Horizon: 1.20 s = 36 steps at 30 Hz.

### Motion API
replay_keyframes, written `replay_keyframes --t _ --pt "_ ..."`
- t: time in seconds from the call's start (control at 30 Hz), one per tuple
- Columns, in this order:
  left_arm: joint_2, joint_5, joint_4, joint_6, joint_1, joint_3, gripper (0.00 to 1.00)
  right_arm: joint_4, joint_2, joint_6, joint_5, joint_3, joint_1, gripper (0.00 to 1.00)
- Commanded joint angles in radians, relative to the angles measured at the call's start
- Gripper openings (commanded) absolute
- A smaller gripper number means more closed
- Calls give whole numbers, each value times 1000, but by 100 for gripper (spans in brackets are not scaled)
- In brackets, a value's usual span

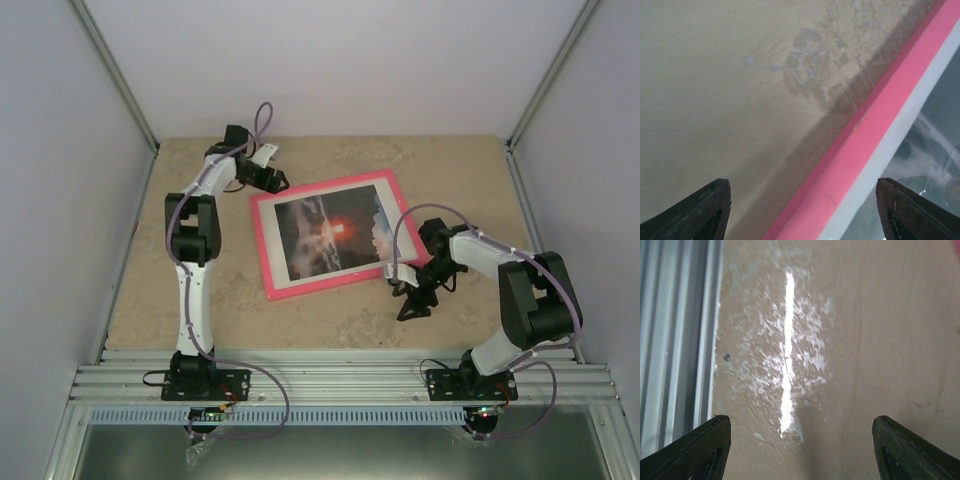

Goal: Put the photo into the frame

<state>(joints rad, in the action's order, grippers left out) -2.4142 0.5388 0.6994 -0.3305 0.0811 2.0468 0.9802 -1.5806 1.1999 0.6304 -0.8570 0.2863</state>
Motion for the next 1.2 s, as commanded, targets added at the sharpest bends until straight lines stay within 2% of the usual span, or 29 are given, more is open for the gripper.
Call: replay_keyframes --t 0.0,0.27,0.57,0.77,0.97,1.17 --pt "-4 0 55 -16 47 7 81 -132 -59 -79 -104 11 11 78" --pt "116 29 165 -203 52 -240 76 -237 -209 -234 -150 -115 -6 79" --pt "362 27 145 -339 51 -661 75 -199 -421 -407 -60 -402 -56 79" --pt "511 60 155 -419 52 -894 74 -155 -502 -437 -15 -528 -58 79" --pt "596 46 156 -436 47 -967 75 -90 -458 -392 15 -475 -59 79" --pt "550 100 82 -304 -56 -851 77 -79 -398 -429 45 -405 -75 78"
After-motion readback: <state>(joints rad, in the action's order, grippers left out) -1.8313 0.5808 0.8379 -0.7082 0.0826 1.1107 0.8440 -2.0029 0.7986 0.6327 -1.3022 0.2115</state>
